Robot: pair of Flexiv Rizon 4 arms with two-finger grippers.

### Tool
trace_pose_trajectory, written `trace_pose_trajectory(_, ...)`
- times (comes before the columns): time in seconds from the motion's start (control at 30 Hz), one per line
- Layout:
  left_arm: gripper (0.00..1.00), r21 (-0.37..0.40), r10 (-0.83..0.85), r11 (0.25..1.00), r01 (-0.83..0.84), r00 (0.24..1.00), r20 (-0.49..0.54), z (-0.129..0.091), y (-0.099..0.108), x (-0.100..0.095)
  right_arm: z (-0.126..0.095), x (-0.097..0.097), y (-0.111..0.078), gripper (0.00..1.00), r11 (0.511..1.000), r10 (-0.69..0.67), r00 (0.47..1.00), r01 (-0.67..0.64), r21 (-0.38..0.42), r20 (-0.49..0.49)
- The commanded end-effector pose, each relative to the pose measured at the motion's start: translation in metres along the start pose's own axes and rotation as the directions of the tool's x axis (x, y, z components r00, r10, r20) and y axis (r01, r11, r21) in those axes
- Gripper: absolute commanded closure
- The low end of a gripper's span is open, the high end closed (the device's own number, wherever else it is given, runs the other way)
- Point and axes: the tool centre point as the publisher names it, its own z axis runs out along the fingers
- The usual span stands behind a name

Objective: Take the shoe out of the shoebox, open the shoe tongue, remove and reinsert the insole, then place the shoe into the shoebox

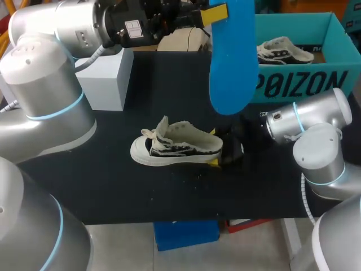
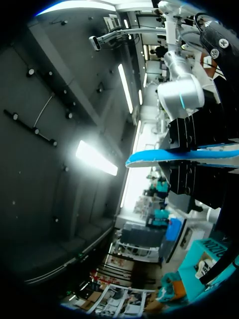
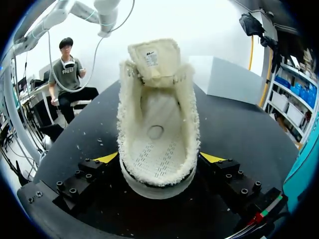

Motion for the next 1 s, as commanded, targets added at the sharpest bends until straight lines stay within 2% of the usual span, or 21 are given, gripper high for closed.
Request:
trace_pose_trajectory(0.03,1.00,0.001,0.001,1.000,-0.001,1.000,0.003,0.001,0.001,0.000,-0.002,-0.001,0.001,0.00,1.000,0.001,1.000,-0.001,0.008,0.000)
trace_pose_trajectory(0.1,1.00,0.001,0.001,1.000,-0.001,1.000,0.003,0.001,0.001,0.000,-0.005,-0.002,0.003,0.00,1.000,-0.002,1.000,0.002,0.024,-0.005)
trace_pose_trajectory(0.23,1.00,0.001,0.001,1.000,-0.001,1.000,0.003,0.001,0.001,0.000,-0.021,-0.005,0.015,0.00,0.988,-0.005,0.999,0.010,0.155,-0.034)
trace_pose_trajectory(0.27,1.00,0.001,0.001,1.000,-0.001,1.000,0.003,0.001,0.001,0.000,-0.027,-0.007,0.019,0.00,0.987,0.001,1.000,0.003,0.163,-0.028)
trace_pose_trajectory(0.33,1.00,0.001,0.001,1.000,-0.001,1.000,0.003,0.001,0.001,0.000,-0.033,-0.010,0.026,0.00,0.962,0.004,0.999,0.009,0.272,-0.046)
trace_pose_trajectory(0.4,1.00,0.001,0.001,1.000,-0.001,1.000,0.003,0.001,0.001,0.000,-0.037,-0.013,0.031,0.00,0.909,0.023,0.997,0.008,0.417,-0.069)
trace_pose_trajectory(0.43,1.00,0.001,0.001,1.000,-0.001,1.000,0.003,0.001,0.001,0.000,-0.038,-0.015,0.033,0.00,0.897,0.019,0.998,0.012,0.442,-0.065)
trace_pose_trajectory(0.57,1.00,0.001,0.001,1.000,-0.001,1.000,0.003,0.001,0.001,0.000,-0.036,-0.019,0.046,0.00,0.845,0.009,0.998,0.029,0.533,-0.069)
trace_pose_trajectory(0.73,1.00,0.001,0.001,1.000,-0.001,1.000,0.003,0.001,0.001,0.000,-0.028,-0.021,0.060,0.00,0.742,-0.018,0.996,0.070,0.667,-0.084)
trace_pose_trajectory(1.0,1.00,0.001,0.001,1.000,-0.001,1.000,0.003,0.001,0.001,0.000,-0.013,-0.024,0.073,0.00,0.655,-0.042,0.997,0.078,0.752,-0.067)
